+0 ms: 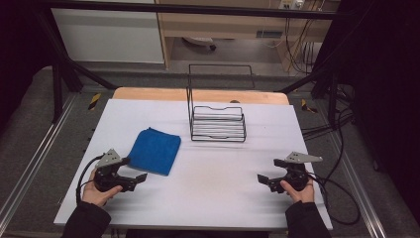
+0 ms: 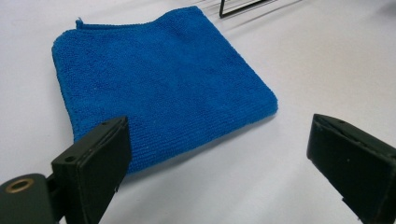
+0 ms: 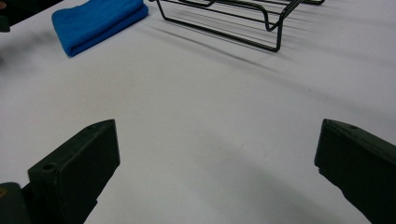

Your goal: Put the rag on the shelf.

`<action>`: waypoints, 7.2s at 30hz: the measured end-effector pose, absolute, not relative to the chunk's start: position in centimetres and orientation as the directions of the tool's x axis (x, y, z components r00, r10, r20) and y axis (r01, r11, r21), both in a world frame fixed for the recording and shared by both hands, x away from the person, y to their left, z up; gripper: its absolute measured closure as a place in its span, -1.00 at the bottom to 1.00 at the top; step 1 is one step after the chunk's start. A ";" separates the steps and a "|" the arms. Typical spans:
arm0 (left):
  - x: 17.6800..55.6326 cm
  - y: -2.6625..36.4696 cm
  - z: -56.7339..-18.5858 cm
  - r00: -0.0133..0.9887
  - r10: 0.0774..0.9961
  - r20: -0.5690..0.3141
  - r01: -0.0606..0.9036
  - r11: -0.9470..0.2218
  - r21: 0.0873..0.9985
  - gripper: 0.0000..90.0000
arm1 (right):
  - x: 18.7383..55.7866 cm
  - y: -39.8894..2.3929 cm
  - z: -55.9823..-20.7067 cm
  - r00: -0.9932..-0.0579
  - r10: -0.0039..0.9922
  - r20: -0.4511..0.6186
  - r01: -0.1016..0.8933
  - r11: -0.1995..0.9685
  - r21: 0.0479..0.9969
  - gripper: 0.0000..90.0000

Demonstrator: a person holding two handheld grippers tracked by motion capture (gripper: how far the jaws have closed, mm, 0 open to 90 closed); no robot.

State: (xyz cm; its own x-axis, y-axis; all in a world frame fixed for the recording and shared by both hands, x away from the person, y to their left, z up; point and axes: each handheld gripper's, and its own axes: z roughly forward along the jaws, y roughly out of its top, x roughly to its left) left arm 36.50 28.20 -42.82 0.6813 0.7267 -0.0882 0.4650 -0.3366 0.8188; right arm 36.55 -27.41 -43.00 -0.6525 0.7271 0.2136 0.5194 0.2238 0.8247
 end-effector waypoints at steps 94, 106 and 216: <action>39.0 18.9 -43.8 0.645 0.760 -0.078 0.585 -0.425 0.691 0.96 | 36.7 -27.0 -43.1 -0.657 0.722 0.217 0.525 0.231 0.819 -0.98; 37.4 17.8 -42.3 0.674 0.718 -0.174 0.588 -0.380 0.714 0.97 | 36.6 -27.0 -43.0 -0.657 0.721 0.218 0.525 0.232 0.819 -0.98; 37.1 25.7 -42.3 0.641 0.757 -0.125 0.557 -0.347 0.754 -0.57 | 35.7 -6.3 -45.0 -0.608 0.764 0.216 0.639 0.309 0.704 0.41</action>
